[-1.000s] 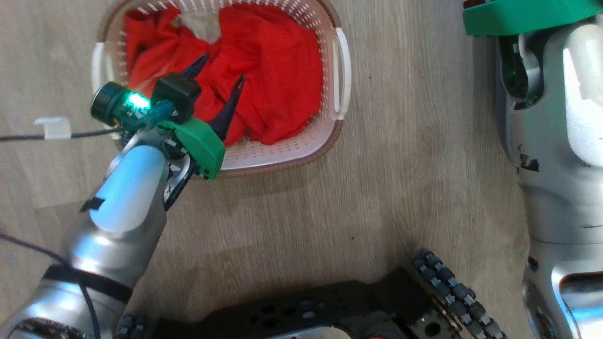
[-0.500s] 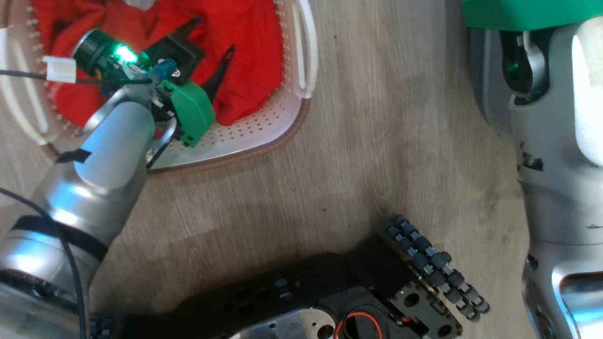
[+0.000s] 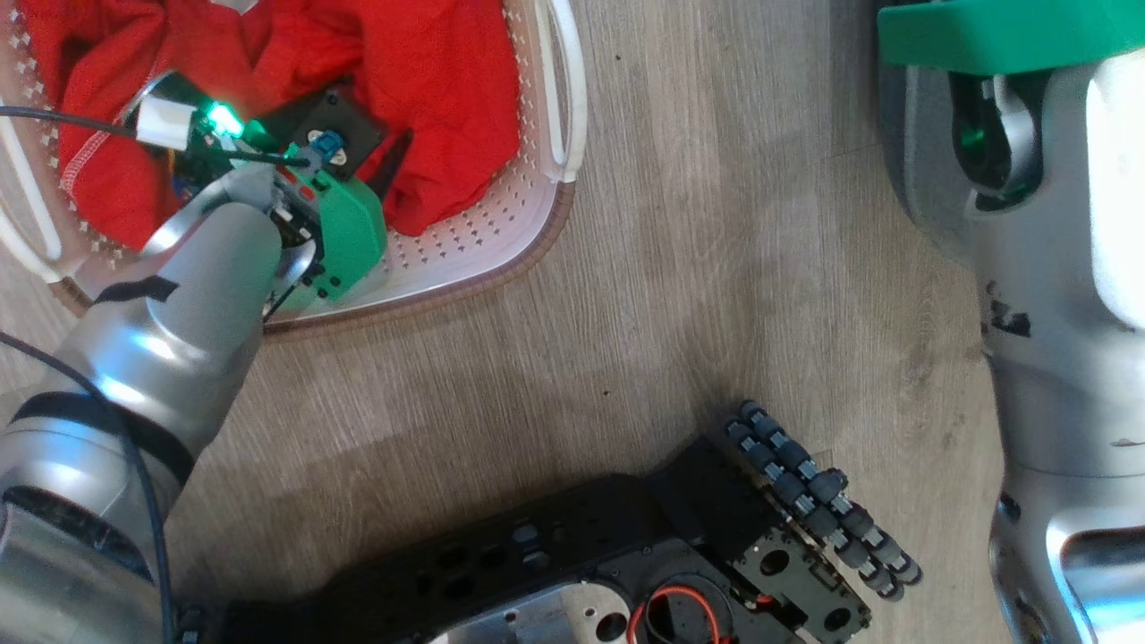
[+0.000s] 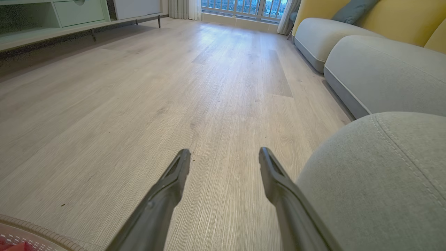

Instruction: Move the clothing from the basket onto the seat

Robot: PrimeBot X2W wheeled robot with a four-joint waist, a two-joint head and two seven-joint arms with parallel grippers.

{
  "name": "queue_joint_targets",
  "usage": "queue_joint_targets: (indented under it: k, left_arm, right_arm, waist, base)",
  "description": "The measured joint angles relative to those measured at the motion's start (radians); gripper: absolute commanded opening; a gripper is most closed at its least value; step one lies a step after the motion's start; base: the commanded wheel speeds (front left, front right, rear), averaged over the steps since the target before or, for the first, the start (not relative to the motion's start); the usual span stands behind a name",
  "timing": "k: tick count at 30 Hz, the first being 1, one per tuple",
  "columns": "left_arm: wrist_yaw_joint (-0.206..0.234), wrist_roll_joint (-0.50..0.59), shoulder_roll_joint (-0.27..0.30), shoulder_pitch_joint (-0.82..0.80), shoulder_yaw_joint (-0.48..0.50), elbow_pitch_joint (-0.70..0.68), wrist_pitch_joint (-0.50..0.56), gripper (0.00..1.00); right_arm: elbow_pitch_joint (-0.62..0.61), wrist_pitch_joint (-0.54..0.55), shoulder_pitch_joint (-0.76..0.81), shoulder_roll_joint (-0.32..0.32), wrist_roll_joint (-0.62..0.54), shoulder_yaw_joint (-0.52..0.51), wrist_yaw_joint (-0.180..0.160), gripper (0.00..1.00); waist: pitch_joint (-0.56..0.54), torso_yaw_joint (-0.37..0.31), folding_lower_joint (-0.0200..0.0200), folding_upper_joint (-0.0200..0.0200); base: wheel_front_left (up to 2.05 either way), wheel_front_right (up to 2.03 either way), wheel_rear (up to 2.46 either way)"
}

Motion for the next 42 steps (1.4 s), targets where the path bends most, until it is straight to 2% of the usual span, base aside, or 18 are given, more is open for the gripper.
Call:
queue_joint_targets:
  k: [1,2,8,14,24,32,42]
  left_arm:
    - [0.000,-0.008,-0.004,0.000,-0.007,0.006,0.000,0.64]
    - [0.000,-0.018,-0.007,0.000,-0.014,0.010,0.000,0.00]
    - [0.000,-0.081,-0.009,-0.001,-0.014,-0.024,0.000,0.00]
    - [0.000,-0.117,0.031,0.003,0.058,-0.105,0.000,0.00]
    - [0.000,-0.144,0.026,0.164,0.189,-0.218,0.000,0.00]
    - [0.000,-0.160,0.000,0.258,0.330,-0.276,0.000,0.00]
    - [0.000,-0.170,-0.071,0.386,0.477,-0.346,0.000,0.00]
  right_arm:
    - [0.000,0.000,0.003,0.000,0.000,0.000,0.000,1.00]
    - [0.000,0.000,0.008,0.000,0.000,0.000,0.000,1.00]
    - [0.002,0.000,0.018,0.001,0.002,-0.004,0.000,1.00]
    - [0.017,0.000,0.012,0.001,0.035,0.006,0.000,1.00]
    - [0.095,0.000,0.052,0.002,0.026,0.017,0.000,1.00]
    - [0.167,0.000,0.113,0.002,0.026,0.024,0.000,1.00]
    - [0.255,0.000,0.198,0.001,0.016,0.027,0.000,1.00]
  waist:
    - [0.000,0.000,0.0000,0.0000]
    - [-0.001,0.000,0.0000,0.0000]
    - [-0.012,0.000,0.0000,0.0000]
    - [-0.045,-0.007,0.0001,0.0000]
    - [-0.210,0.025,-0.0001,0.0000]
    - [-0.368,0.067,-0.0002,0.0000]
    - [-0.563,0.129,-0.0002,0.0001]
  base:
    - [0.00,0.00,0.00]
    - [0.00,0.00,0.00]
    - [0.00,0.00,0.00]
    - [0.00,0.00,0.00]
    - [0.00,0.00,0.00]
    - [0.00,0.00,0.00]
    - [0.00,0.00,0.00]
